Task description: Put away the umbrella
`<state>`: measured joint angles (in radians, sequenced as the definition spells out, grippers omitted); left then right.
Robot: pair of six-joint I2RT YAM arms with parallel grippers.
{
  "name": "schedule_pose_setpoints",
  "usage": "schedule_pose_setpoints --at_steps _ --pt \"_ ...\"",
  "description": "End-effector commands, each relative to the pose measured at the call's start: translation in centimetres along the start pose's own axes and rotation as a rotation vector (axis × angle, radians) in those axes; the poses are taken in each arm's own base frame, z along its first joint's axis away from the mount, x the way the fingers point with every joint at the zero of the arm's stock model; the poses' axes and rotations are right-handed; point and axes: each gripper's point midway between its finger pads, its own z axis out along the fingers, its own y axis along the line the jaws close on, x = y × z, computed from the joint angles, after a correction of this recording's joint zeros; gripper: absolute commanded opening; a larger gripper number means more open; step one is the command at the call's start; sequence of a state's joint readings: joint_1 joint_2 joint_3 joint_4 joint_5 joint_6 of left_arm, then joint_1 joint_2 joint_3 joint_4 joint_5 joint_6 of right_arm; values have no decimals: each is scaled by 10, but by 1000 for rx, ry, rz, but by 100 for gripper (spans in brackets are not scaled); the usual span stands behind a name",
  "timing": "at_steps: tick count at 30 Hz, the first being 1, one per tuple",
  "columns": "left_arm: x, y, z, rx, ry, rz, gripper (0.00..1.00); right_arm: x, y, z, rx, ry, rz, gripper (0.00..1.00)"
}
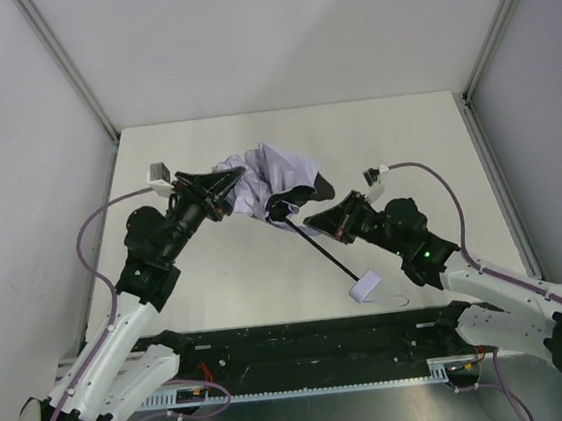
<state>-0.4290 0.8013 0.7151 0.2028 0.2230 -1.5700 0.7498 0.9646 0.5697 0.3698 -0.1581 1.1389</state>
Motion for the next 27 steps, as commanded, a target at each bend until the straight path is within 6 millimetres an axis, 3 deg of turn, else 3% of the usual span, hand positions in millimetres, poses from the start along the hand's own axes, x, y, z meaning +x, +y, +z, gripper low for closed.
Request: schedule_pose_setpoints --at_steps 1,4,11,15,18,22,27 --pt "13 -60 -14 210 73 -23 0 -2 13 9 -63 -17 89 0" --pt "22 -68 -19 234 110 -35 0 -9 15 26 -123 -28 113 0" --pt "40 -69 -19 258 170 -64 0 -8 46 75 -304 21 155 0" --pt "49 -63 -20 246 209 -80 0 -34 46 85 -339 -39 143 0" --pt "50 -50 -24 225 213 -93 0 -67 40 78 -337 -105 101 0" --pt "47 -21 -26 159 194 -115 0 -111 43 44 -324 -232 -7 0" --pt "39 -1 -19 81 148 -81 0 -117 70 12 -316 -310 -141 0"
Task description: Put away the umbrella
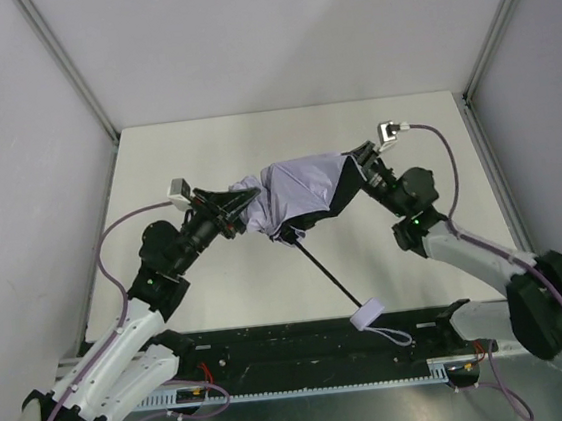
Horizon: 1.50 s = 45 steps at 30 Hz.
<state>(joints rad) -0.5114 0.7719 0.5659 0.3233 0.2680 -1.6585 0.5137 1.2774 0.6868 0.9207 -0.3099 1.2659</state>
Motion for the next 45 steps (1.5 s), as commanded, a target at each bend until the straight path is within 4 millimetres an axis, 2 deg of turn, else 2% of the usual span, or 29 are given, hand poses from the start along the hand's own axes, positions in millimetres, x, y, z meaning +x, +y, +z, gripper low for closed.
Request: schedule_pose_setpoints --at_steps 1,4,7,13,17,20,22,26,30,32,35,39,42,45 --pt "6 -26 -5 57 20 29 0 -20 44 -15 -55 -109 -208 0" --pt "-1 -10 -1 -32 -13 61 0 -13 73 -18 -91 -103 -336 0" --pt "-9 2 2 -116 -48 101 0 7 99 -12 -129 -45 -468 0" --pt "-16 24 2 -250 -73 153 0 47 134 5 -220 92 -641 0" --pt "-22 46 0 -360 -100 189 0 87 151 16 -286 232 -729 0" --pt "-28 63 -1 -437 -115 213 0 124 149 18 -318 363 -768 0" --pt "-30 74 -1 -490 -117 231 0 150 137 16 -311 447 -807 0" --pt "-36 105 -4 -596 -130 263 0 190 96 9 -245 590 -875 0" --pt "-42 157 -16 -735 -136 258 0 216 48 6 -170 665 -927 0" --pt "-49 187 -26 -818 -164 257 0 224 21 5 -130 679 -949 0" --pt "-58 222 -41 -923 -193 282 0 238 -26 2 -60 712 -968 0" --pt "-69 252 -52 -1029 -218 324 0 246 -77 1 36 707 -992 0" --pt "-75 267 -56 -1096 -221 355 0 241 -102 2 113 676 -1005 0" --pt "-80 285 -62 -1162 -234 355 0 240 -112 0 134 667 -955 0"
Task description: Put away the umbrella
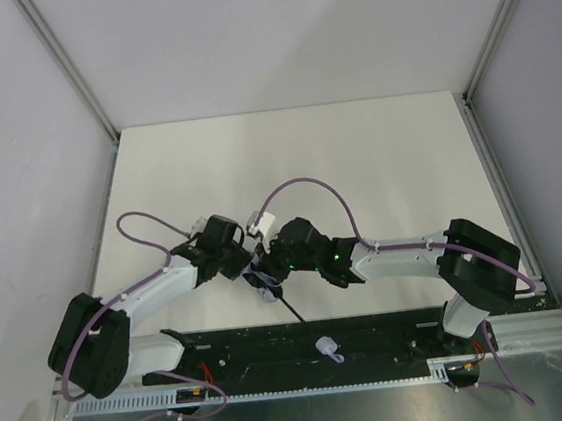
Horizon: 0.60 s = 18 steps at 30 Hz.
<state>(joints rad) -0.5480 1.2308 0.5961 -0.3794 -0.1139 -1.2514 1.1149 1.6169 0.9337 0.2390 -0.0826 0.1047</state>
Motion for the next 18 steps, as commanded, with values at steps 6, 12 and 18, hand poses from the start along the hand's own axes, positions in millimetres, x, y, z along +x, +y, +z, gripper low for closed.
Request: schedule_pose_setpoints --at_steps 6,12,18 --pt "-8 15 34 -112 -88 20 0 -57 -15 -10 -93 -265 257 0" --pt "-6 25 47 -162 -109 32 0 -88 15 -38 -414 -369 524 0" --pt "-4 39 57 -207 -121 32 0 -109 24 -71 -657 -543 806 0"
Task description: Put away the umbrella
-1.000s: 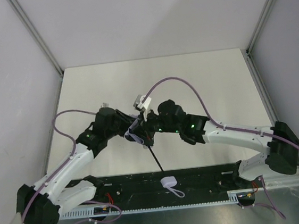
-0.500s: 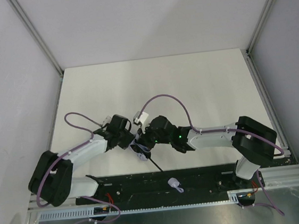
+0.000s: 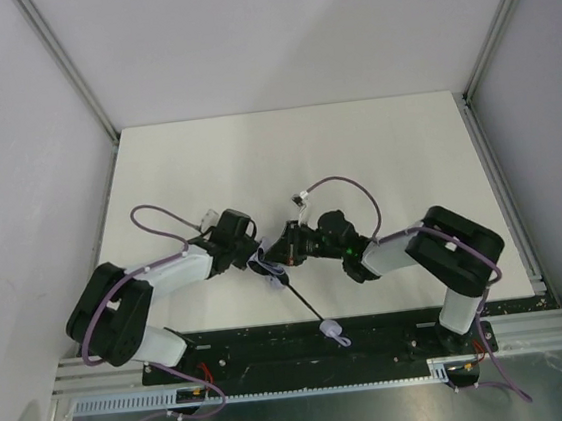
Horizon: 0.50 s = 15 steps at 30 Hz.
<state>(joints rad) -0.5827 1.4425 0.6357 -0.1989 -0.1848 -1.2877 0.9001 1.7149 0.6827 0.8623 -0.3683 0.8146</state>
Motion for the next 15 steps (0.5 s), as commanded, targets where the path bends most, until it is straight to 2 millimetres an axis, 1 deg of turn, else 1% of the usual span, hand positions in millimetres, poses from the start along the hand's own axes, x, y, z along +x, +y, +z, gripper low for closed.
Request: schedule_pose_setpoints --at_steps 1,6,11,13,15 --pt "-1 60 18 -204 -68 46 0 -50 116 -31 -520 -177 159 0" --pt "-1 69 23 -225 -78 53 0 -42 119 -42 -516 -170 89 0" --pt "-1 76 28 -248 -74 52 0 -25 126 -56 -541 -108 14 0" --pt "0 77 30 -253 -72 50 0 -18 130 -57 -560 -73 -40 0" --pt "0 78 30 -256 -72 46 0 -12 129 -55 -550 -33 -109 0"
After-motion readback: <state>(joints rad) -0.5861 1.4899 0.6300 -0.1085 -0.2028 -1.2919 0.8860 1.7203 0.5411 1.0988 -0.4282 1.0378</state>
